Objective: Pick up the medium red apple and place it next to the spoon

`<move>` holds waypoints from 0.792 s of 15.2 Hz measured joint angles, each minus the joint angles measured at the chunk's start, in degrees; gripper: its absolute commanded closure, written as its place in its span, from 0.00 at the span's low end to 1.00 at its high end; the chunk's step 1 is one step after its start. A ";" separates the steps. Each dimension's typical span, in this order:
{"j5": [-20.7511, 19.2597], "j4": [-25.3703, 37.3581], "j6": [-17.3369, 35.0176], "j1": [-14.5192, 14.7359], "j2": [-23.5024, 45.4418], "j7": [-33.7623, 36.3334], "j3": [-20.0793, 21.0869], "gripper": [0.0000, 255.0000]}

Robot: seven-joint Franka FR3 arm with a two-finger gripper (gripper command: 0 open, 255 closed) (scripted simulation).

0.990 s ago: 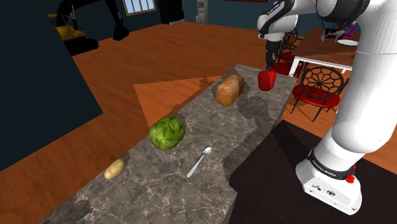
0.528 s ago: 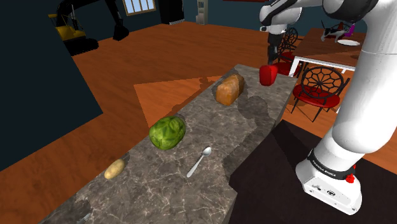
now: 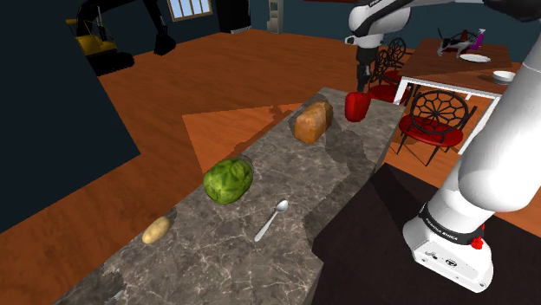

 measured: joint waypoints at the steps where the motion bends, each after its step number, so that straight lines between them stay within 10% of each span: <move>1: -0.98 -2.19 0.79 0.85 -1.68 1.86 0.58 1.00; 12: -6.18 -14.85 1.37 7.43 -14.63 20.62 9.69 1.00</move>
